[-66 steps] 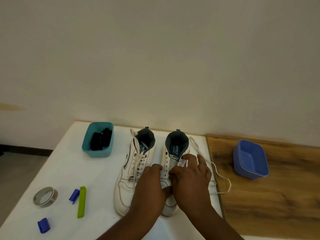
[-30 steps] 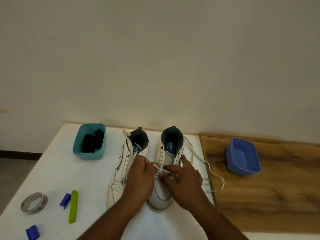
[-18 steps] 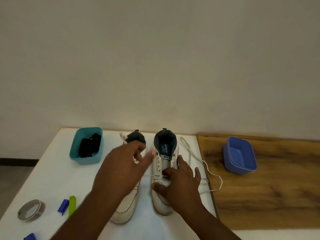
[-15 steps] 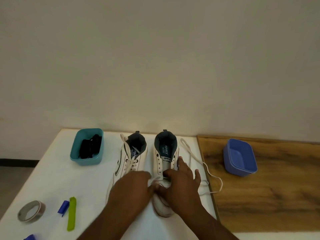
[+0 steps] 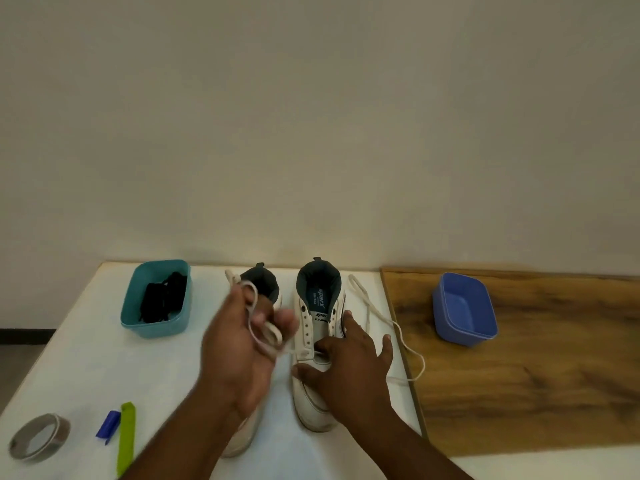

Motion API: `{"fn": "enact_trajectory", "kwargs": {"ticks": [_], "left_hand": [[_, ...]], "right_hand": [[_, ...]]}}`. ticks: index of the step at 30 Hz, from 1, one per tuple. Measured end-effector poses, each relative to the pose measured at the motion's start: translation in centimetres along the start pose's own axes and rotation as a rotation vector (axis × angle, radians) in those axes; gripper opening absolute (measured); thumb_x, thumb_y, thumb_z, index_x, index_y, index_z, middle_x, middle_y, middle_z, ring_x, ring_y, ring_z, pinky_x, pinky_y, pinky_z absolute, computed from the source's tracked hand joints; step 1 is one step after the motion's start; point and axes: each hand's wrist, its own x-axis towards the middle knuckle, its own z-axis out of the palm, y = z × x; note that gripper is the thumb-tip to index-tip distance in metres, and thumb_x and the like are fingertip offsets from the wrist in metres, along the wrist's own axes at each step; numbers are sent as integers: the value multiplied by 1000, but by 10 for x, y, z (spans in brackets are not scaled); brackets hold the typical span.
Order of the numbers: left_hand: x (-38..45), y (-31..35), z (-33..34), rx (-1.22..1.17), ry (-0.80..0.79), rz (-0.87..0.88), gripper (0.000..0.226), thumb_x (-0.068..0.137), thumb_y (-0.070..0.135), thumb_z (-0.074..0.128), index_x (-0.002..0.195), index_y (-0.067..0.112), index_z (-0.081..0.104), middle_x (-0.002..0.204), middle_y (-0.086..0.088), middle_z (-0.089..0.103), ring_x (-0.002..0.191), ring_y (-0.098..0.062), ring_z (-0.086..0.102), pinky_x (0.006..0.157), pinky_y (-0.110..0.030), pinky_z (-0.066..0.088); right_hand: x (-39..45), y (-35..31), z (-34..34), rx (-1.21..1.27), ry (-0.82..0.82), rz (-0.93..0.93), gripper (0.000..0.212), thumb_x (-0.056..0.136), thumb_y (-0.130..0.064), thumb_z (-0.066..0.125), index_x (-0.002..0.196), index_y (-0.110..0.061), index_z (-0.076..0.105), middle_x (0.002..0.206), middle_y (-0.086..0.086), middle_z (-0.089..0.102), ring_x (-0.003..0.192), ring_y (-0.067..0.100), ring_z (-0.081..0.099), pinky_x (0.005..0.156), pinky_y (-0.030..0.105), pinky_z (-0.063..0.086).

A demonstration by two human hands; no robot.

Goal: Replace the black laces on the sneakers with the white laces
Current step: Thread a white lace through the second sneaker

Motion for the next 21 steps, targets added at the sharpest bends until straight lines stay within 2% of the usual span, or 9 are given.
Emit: {"fn": "enact_trajectory", "kwargs": {"ticks": [1, 2, 4, 6, 8, 11, 15, 19, 21], "left_hand": [[1, -16, -9, 330, 68, -144, 37, 98, 54, 45, 92, 18, 54, 68, 2, 52, 55, -11, 52, 54, -26, 49], [3, -31, -22, 787, 65, -201, 43, 95, 63, 46, 97, 21, 53, 75, 4, 58, 56, -7, 49, 53, -25, 45], [8, -55, -41, 1644, -27, 27, 38, 93, 64, 51, 106, 28, 49, 90, 9, 62, 73, -3, 57, 63, -23, 46], [6, -57, -38, 1876, -85, 248, 26, 97, 53, 51, 110, 31, 48, 97, 12, 58, 83, -3, 57, 69, -19, 44], [9, -55, -35, 1937, -93, 234, 24, 99, 51, 48, 107, 30, 56, 94, 11, 61, 83, -4, 58, 74, -23, 48], [17, -42, -35, 1925, -102, 91, 26, 102, 45, 47, 107, 29, 67, 100, 8, 68, 92, -8, 62, 84, -25, 45], [2, 0, -5, 1470, -108, 93, 21, 105, 31, 46, 93, 29, 64, 98, 11, 65, 88, 0, 56, 74, -21, 42], [-24, 54, 24, 965, 17, 149, 28, 101, 30, 51, 82, 27, 71, 59, 9, 54, 53, -11, 42, 54, -28, 35], [-28, 68, 30, 918, -12, 185, 31, 101, 31, 51, 76, 30, 70, 52, 10, 46, 49, -10, 35, 53, -27, 31]], "right_hand": [[-1, 0, 0, 5, -2, 1, 61, 74, -83, 54, 120, -44, 65, 169, -3, 15, 155, 12, 14, 120, 60, -10], [-1, -1, 0, 14, 3, -2, 58, 76, -81, 54, 119, -44, 66, 169, -4, 15, 154, 12, 17, 120, 60, -9], [0, -3, -2, 21, 12, -5, 45, 81, -70, 57, 117, -44, 68, 169, -4, 16, 152, 13, 24, 121, 60, -10], [3, -4, -2, 9, 30, -13, 38, 84, -63, 59, 116, -43, 70, 169, -4, 17, 149, 14, 30, 120, 59, -11], [3, -2, -1, 6, 41, -22, 41, 82, -67, 59, 114, -44, 71, 169, -3, 19, 148, 13, 31, 120, 59, -12], [1, 2, 2, 1, 9, -28, 66, 65, -88, 55, 116, -49, 68, 169, -6, 19, 153, 7, 20, 119, 57, -13], [4, 0, -3, 0, -18, -34, 72, 64, -89, 60, 122, -47, 65, 169, -7, 15, 154, 8, 15, 119, 57, -17], [4, 1, -5, -1, -23, -14, 71, 69, -86, 61, 126, -45, 64, 170, -6, 12, 155, 12, 14, 119, 57, -19], [4, -1, -6, 2, -39, -17, 69, 70, -85, 62, 126, -44, 64, 170, -6, 11, 155, 12, 13, 120, 56, -18]]}}
